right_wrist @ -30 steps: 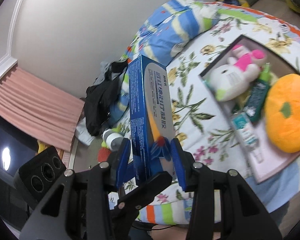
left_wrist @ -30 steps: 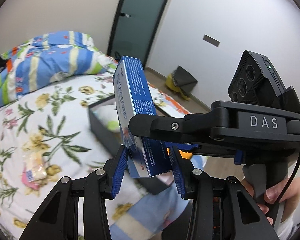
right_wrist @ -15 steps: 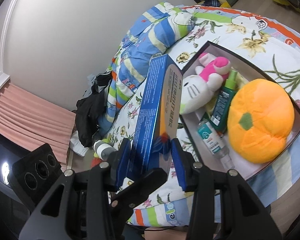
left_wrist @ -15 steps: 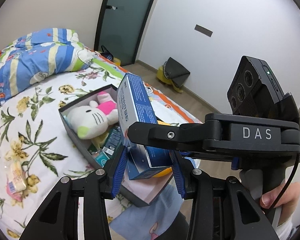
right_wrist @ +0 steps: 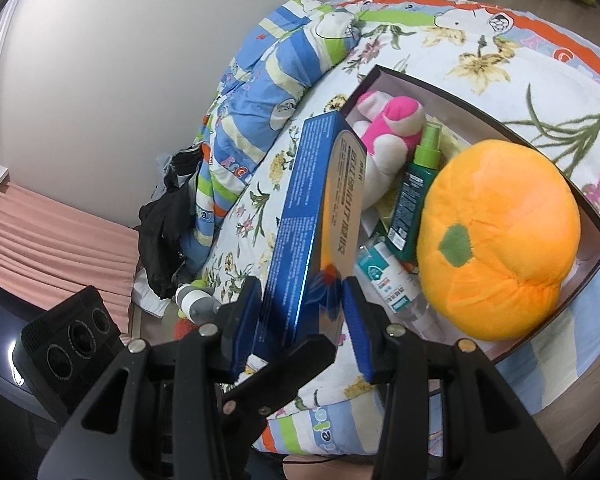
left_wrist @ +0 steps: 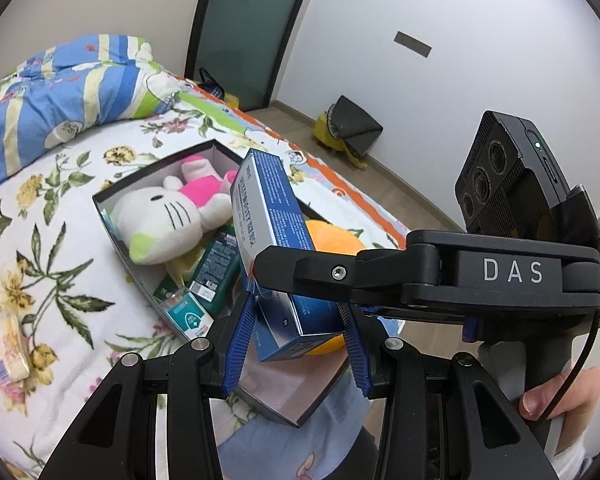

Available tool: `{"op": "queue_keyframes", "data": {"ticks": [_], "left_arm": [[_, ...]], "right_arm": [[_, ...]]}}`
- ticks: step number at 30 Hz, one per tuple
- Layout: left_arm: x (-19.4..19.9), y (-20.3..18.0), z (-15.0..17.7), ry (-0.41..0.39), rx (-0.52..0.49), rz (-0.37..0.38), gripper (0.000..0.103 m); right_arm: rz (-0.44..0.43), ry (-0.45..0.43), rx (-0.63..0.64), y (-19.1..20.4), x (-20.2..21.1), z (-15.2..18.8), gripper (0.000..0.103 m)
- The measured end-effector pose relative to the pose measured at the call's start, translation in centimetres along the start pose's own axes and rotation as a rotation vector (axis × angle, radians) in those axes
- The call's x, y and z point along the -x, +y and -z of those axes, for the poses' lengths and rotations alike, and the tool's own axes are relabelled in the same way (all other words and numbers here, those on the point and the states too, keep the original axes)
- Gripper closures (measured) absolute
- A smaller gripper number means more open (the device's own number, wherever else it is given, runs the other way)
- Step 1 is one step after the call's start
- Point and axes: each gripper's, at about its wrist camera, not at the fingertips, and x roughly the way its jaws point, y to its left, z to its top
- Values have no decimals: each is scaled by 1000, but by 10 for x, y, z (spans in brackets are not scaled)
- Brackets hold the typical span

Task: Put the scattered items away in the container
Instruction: 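Lower the toothpaste box into the black box and open the right tool, then move the right tool back to the wrapped bread pack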

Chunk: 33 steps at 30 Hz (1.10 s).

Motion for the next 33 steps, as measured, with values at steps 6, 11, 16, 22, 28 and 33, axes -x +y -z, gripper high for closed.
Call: {"op": "queue_keyframes", "data": {"ticks": [6, 11, 16, 22, 28, 33], "left_arm": [[-9, 6, 8, 31, -20, -64, 50], [-2, 20, 16, 23, 21, -99, 35], [15, 33, 22, 13, 65, -105, 35], [55, 47, 39, -30, 89, -110, 35], [115, 75, 60, -100, 139, -160, 35], [173, 106, 82, -161, 195, -227, 35]], "right_arm": [[68, -9, -1, -6, -9, 4, 13], [74, -26, -10, -6, -5, 5, 12], [79, -21, -1, 6, -3, 13, 12], [101, -37, 54, 36, -3, 30, 3], [134, -39, 157, 83, -8, 57, 0], [125, -14, 231, 127, -16, 84, 0]]}}
